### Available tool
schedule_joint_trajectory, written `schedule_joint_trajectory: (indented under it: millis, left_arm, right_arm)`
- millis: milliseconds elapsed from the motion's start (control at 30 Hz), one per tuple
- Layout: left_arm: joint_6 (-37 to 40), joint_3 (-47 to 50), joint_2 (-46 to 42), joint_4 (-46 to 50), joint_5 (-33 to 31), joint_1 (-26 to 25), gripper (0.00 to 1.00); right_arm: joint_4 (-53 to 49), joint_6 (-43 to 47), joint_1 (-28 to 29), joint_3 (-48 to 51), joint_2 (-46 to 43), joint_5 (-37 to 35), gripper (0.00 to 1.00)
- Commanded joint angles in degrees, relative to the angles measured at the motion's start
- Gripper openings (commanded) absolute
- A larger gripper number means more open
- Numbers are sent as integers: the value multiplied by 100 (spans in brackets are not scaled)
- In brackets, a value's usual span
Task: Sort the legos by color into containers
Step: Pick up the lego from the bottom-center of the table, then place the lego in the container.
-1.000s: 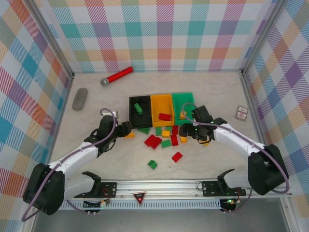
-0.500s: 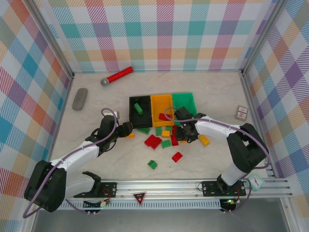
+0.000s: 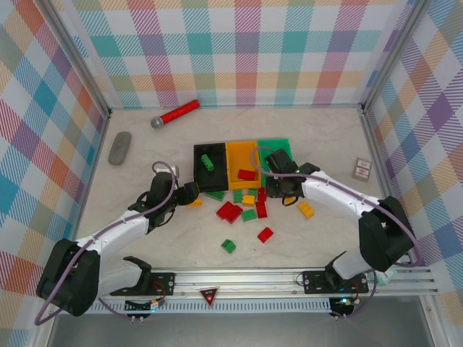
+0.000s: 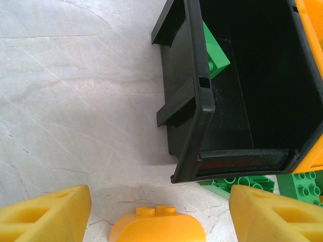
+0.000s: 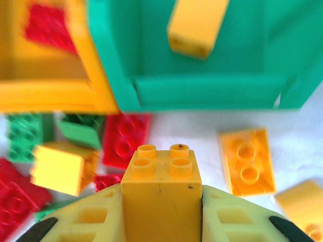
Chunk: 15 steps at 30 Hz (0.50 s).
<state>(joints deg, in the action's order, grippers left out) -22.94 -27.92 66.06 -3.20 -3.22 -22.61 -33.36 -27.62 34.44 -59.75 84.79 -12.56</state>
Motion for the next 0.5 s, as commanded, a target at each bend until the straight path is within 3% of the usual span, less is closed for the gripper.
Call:
schedule_joint_trajectory:
  millis: [0, 333, 367, 467]
  left_arm:
    - [-5, -150, 36, -62, 116, 81, 72]
    - [-5, -201, 116, -27, 147, 81, 73]
    - [7, -213, 125, -14, 143, 80, 73]
    - [9, -222, 134, 3, 137, 80, 73]
  right_arm:
    - [101, 341, -262, -440, 73, -155, 31]
    - [210, 756, -942, -1751, 1379, 16, 35]
    - [174, 766, -954, -1873, 1490, 3, 37]
    - [85, 752, -953, -2087, 1665, -26, 55]
